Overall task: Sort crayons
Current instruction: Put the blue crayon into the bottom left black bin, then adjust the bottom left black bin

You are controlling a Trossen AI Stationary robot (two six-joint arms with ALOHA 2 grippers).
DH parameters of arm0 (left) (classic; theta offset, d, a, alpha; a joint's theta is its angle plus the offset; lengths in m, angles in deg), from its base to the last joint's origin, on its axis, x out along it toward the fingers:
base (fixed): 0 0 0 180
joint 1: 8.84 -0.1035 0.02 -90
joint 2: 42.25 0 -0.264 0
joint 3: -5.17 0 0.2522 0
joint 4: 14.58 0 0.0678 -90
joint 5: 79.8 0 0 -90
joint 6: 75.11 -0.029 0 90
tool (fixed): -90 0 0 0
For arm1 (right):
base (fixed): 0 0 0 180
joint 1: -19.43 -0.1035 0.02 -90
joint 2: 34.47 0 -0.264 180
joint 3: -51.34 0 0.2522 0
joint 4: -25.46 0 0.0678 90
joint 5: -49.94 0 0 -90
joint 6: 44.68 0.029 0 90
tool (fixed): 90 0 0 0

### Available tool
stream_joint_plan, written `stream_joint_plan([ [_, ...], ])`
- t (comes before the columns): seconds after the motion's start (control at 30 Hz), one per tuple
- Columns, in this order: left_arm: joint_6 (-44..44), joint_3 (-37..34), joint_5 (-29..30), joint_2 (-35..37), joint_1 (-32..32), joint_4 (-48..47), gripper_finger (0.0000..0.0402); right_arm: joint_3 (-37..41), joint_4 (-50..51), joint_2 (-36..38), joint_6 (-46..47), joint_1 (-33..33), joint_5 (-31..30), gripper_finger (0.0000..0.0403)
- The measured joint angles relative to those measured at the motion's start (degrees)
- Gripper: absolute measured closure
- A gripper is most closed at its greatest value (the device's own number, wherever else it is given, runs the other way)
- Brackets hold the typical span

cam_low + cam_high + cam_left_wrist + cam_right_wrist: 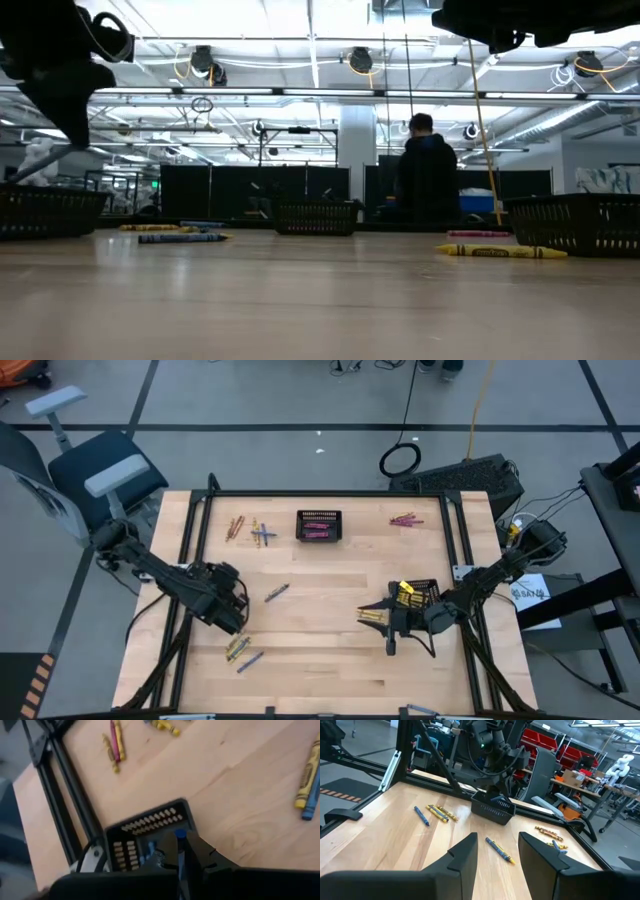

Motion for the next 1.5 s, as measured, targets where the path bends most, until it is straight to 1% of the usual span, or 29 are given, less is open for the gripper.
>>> stream_joint_plan([
  [0.13,1.84,-0.81,-4.37,0.5,-2.35,-1.33,0.0401,0.0,0.0,0.0,0.0,0.0,0.0,0.0273],
  [0.23,1.27,-4.21,-7.88,1.68,-5.54,-0.91,0.0401,0.0,0.0,0.0,0.0,0.0,0.0,0.0273],
  [0.37,-1.95,-9.33,-11.21,2.91,-9.48,3.45,0.04,0.0,-0.01,0.0,-0.02,0.0,0.02,0.0273],
  [0.47,-5.05,-11.38,-12.22,3.0,-11.56,6.68,0.0386,0.0,0.0,0.0,-0.06,0.0,0.02,0.0273],
  [0.7,-9.56,-10.46,-13.73,4.23,-14.37,7.33,0.0317,0.0,-0.02,0.02,-0.04,0.02,0.02,0.0273],
  [0.83,-11.45,-7.63,-15.58,6.03,-14.81,2.94,0.0282,0.0,0.0,0.02,-0.04,0.02,0.03,0.0273],
  [0.97,-10.86,-3.71,-19.19,7.53,-13.54,-0.28,0.0265,0.0,0.04,0.02,-0.04,0.02,0.04,0.0273],
  [1.1,-10.67,-4.03,-24.02,7.64,-12.05,2.99,0.0273,0.0,0.07,0.02,-0.02,0.02,0.06,0.0273],
  [1.3,-10.76,-8.44,-28.25,5.15,-11.64,8.7,0.032,0.0,0.04,0.02,-0.02,0.0,0.19,0.0273],
  [1.5,-13.53,-10.9,-28.6,3.48,-11.64,16.37,0.0372,0.0,0.04,0.02,-0.06,0.02,0.2,0.0273],
])
